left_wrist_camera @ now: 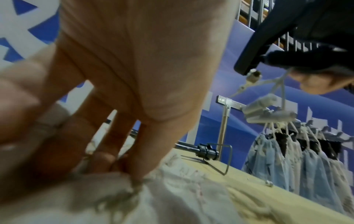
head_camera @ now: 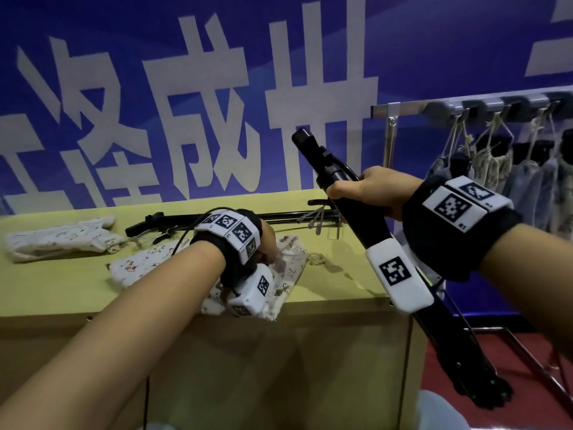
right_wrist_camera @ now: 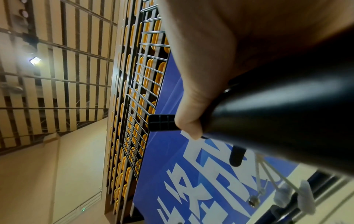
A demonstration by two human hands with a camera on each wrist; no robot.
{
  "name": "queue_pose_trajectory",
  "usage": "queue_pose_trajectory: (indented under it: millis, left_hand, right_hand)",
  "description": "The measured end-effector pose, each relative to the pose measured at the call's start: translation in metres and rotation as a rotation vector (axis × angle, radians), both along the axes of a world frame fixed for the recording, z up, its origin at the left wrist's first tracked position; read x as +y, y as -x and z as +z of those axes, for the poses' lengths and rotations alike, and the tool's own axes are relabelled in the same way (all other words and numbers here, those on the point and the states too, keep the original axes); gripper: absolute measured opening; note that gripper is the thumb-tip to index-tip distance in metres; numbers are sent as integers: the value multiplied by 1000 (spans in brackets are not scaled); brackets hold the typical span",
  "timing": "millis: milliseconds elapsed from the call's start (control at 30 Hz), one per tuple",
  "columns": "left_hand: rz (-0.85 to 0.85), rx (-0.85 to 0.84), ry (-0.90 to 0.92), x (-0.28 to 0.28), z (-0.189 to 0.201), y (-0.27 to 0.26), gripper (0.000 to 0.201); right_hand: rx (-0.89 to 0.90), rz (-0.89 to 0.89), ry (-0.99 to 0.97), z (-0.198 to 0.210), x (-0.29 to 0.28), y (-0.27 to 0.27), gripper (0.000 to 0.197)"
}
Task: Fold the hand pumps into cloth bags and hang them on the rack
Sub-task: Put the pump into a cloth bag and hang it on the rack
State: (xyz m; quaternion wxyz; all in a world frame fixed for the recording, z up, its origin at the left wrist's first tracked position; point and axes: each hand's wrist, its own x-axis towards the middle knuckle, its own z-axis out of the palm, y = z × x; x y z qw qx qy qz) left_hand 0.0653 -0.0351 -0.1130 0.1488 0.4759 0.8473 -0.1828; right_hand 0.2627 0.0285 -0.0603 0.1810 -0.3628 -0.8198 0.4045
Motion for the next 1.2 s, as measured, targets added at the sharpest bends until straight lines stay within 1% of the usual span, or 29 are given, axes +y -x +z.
queue_pose_trajectory:
  millis: [67,100,133,200,233,333,433,500,667,733,800,867,933,1000,1100,1200]
  left_hand:
    - [24,-163,-55,-8,9,0,17]
    - [39,-246,-118,-12,15,-1,13]
    - [55,-330,-206,-16,22,0,14]
    - [94,-467,-381,-22,36,8,25]
    - [120,-513,-438,-24,41,12,29]
    - [150,-632,-545,-30,52,22,28]
    - [149,-802,-726,-32,58,28,31]
    - [151,-866,-806,-32,64,30,31]
    - [155,-875,-946,-35,80,43,25]
    - [145,-924,-1009,-35,85,46,23]
    - [109,-976,-1056,-34,88,42,26]
    - [32,-1031,-1047,-32,91,30,26]
    - [-67,-1072,-980,-30,95,17,25]
    - [-159,-1011,-896,-31,97,3,22]
    - [-297,-839,-822,-30,102,-12,13]
    - [-384,-640,-803,-36,109,-14,20]
  right_hand:
    - [21,34,77,-4,-2,0,38]
    - [37,54,125,-7,-4,0,34]
    - [45,77,170,-10,-7,0,32]
    - [61,113,242,-16,-11,1,30]
    - [80,133,275,-19,-13,3,31]
    - [133,210,371,-27,-19,11,30]
    - [107,246,429,-35,-26,21,30]
    - [84,258,444,-40,-27,26,31]
    - [52,284,453,-46,-30,33,27]
    - [31,290,456,-46,-30,34,29]
    - [7,284,460,-47,-31,34,29]
    - [-5,278,464,-47,-31,34,28]
    - [-13,273,473,-48,-30,35,29]
    - [-22,282,485,-47,-29,36,30]
    - [-35,279,478,-46,-28,35,32]
    - [-27,270,468,-45,-25,33,32]
